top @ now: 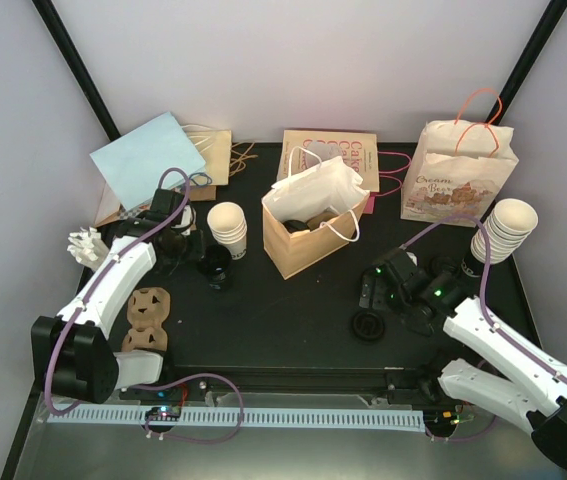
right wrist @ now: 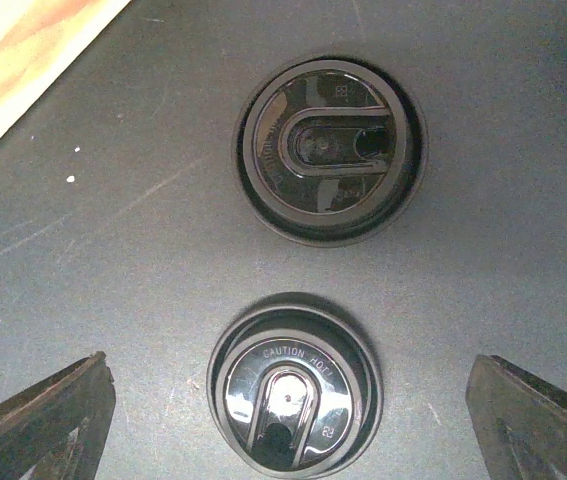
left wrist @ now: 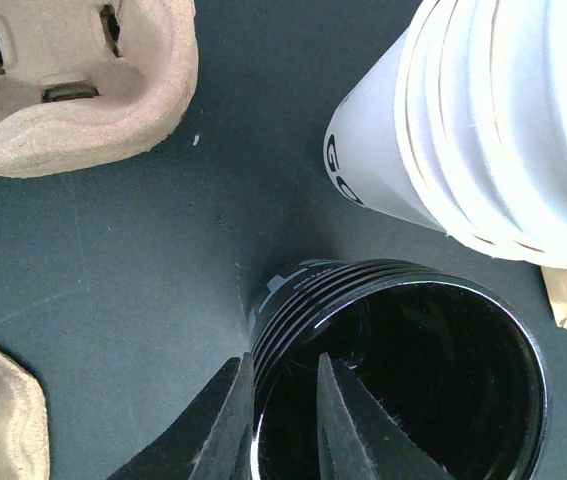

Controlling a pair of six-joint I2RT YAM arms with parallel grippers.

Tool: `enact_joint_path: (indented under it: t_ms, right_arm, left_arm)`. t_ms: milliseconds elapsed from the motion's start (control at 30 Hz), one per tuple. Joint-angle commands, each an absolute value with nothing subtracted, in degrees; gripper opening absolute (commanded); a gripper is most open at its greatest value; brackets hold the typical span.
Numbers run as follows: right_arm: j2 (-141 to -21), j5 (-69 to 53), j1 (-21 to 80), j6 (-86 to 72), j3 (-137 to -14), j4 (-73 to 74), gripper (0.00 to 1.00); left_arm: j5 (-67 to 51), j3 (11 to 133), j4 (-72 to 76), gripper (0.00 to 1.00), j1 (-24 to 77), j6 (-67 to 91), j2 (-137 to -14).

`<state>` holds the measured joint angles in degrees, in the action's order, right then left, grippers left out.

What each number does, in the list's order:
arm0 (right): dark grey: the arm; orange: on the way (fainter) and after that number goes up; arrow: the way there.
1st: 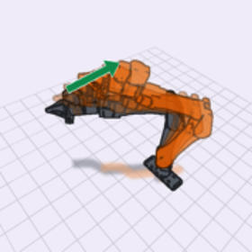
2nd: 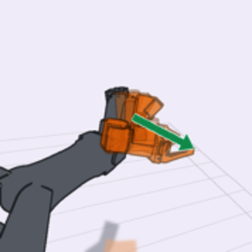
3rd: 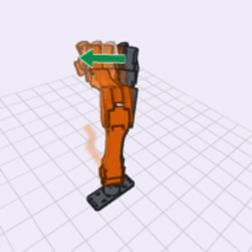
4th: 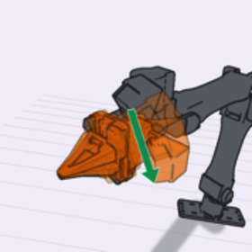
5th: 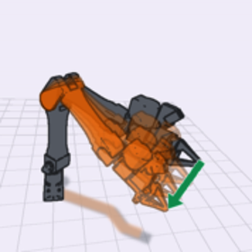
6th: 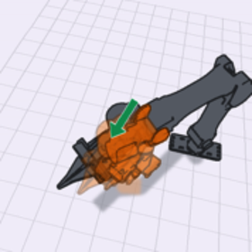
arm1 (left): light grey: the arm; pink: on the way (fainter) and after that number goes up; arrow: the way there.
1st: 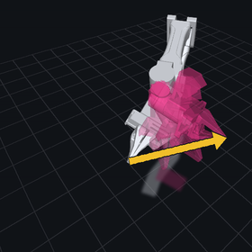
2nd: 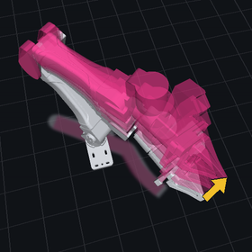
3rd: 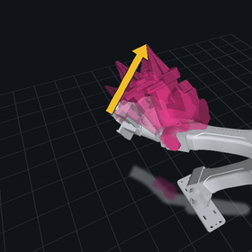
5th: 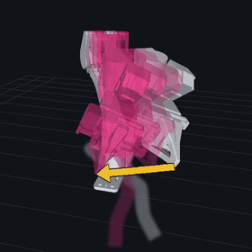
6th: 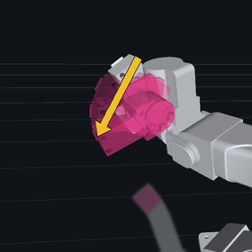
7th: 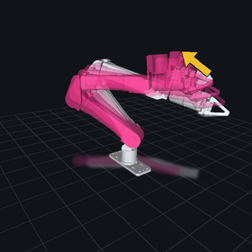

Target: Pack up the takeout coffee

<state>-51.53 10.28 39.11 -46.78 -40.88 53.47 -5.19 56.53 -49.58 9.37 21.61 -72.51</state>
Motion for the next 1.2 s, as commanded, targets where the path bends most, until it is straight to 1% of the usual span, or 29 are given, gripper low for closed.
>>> enact_joint_path:
  t_ms: [0,67,267,367,467,633,1167]
  right_arm:
    - [-51.7,11.4,38.8,-46.7,-41.9,52.8,0.98]
    - [-51.8,11.5,38.8,-46.7,-41.9,52.9,0.98]
    - [-51.8,11.5,38.8,-46.8,-41.9,52.9,0.98]
    - [-51.8,11.5,38.8,-46.7,-41.9,52.9,0.98]
    - [-51.8,11.4,38.8,-46.7,-41.9,53.0,0.98]
    - [-51.7,11.4,38.9,-46.7,-41.7,52.9,0.98]
    - [-51.8,11.1,38.8,-46.6,-41.6,52.6,0.98]
  left_arm:
    - [-5.3,56.5,-48.9,0.18,9.0,20.8,-73.0]
    - [-5.2,56.6,-49.2,0.15,9.0,20.7,-73.0]
    - [-5.3,56.6,-50.0,0.11,9.1,20.1,-73.0]
    - [-4.5,56.9,-50.7,0.05,9.0,19.9,-73.0]
    - [-3.7,57.6,-51.5,0.02,9.0,19.6,-72.4]
    - [-2.9,59.2,-53.5,0.02,9.0,19.1,-71.6]
    - [-6.4,64.3,-59.0,0.01,9.1,18.1,-68.1]
